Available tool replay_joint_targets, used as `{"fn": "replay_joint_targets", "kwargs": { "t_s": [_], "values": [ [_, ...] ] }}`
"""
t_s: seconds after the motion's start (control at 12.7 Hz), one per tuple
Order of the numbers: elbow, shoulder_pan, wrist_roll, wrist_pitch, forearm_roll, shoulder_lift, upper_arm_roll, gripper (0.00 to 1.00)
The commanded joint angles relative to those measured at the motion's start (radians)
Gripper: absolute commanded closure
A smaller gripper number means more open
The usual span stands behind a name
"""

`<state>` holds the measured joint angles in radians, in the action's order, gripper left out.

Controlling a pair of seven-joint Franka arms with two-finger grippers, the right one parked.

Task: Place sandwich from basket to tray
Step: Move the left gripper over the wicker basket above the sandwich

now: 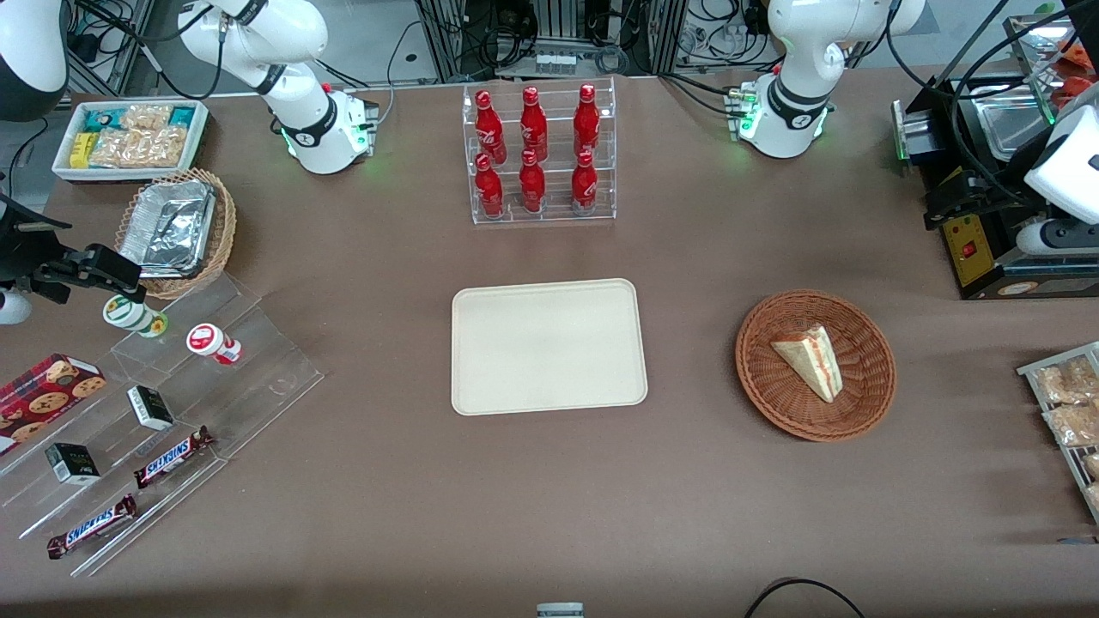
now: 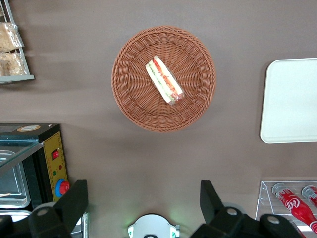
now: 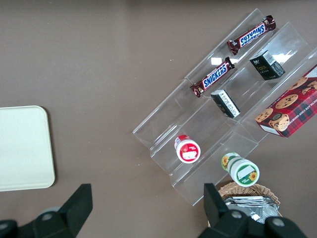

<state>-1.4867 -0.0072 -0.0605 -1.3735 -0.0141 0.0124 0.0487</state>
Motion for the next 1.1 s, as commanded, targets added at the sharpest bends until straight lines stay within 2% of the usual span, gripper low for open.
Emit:
{"fn": "replay_joint_targets", "kwargs": {
  "t_s": [0.0,0.47,1.02],
  "values": [
    [0.006,0.000,0.013,0.005,-0.004,-0.002,0.002,0.00],
    [-0.061,0.009,0.024,-0.032,0.019,0.003,0.002,0.00],
    [-0.323,0.004,0.022,-0.343,0.006,0.003,0.002,0.00]
  ]
}}
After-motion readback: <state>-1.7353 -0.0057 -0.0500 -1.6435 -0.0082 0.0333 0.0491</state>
